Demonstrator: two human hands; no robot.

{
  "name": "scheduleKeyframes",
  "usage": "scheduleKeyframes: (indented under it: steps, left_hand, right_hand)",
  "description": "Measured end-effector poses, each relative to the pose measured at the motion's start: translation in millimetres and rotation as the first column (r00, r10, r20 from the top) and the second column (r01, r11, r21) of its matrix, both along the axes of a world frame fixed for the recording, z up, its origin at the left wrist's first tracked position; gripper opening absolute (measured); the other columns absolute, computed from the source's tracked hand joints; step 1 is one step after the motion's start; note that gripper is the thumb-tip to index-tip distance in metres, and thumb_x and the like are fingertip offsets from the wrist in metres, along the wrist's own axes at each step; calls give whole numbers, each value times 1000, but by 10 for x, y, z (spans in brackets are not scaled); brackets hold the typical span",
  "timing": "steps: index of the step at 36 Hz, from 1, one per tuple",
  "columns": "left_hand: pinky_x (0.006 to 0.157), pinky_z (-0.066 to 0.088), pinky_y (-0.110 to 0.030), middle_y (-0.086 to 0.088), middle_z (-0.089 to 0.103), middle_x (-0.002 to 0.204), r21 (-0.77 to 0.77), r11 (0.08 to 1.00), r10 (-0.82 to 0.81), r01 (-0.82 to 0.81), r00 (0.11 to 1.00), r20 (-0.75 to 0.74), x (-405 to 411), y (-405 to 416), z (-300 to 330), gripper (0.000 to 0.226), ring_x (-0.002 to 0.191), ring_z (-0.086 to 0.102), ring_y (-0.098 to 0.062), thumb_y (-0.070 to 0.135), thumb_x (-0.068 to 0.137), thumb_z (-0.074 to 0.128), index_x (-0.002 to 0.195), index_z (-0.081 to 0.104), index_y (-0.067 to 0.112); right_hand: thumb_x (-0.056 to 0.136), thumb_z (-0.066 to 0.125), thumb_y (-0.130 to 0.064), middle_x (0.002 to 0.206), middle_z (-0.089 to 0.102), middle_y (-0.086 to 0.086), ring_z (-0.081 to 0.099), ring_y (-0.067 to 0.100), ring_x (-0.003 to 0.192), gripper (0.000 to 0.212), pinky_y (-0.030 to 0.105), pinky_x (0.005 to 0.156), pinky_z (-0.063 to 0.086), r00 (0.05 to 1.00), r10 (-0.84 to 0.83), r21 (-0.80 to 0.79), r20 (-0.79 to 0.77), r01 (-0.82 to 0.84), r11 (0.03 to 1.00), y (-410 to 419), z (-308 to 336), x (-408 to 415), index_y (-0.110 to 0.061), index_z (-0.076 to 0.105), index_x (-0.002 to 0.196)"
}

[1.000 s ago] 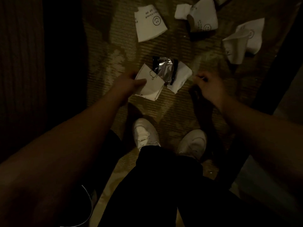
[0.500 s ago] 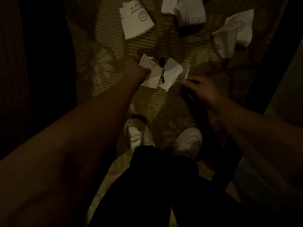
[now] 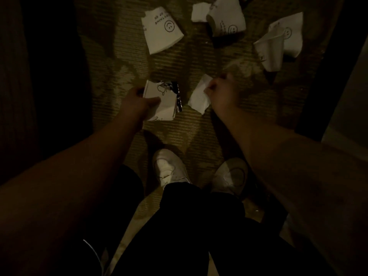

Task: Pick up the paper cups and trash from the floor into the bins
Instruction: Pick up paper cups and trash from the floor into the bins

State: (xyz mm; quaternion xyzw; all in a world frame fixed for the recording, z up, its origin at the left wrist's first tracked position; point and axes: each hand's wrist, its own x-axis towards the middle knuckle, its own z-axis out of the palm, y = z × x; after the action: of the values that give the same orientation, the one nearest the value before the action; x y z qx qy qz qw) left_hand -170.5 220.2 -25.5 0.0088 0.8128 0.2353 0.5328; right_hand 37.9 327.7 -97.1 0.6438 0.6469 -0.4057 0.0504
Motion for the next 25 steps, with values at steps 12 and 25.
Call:
scheduleKeyframes:
  steps: [12, 25]
  left_hand:
    - [71, 55, -31, -8, 60, 130, 30, 998, 61, -61, 998, 25, 192, 128, 162, 62, 104, 62, -24, 12, 85, 75, 140, 48, 14]
    - [73, 54, -32, -7, 62, 126, 104, 994, 14, -28, 991, 136, 387, 530, 502, 60, 102, 64, -23, 10, 85, 74, 140, 48, 11]
  right_hand:
    - [93, 67, -20, 123, 65, 10, 61, 21, 108, 34, 26, 85, 47, 987, -132, -217, -97, 108, 970, 36, 139, 87, -7, 64, 125]
    - [83, 72, -47, 138, 42, 3, 40, 18, 121, 50, 25, 101, 33, 964, -265, 58, -15, 265, 962, 782, 683, 852, -13, 65, 119]
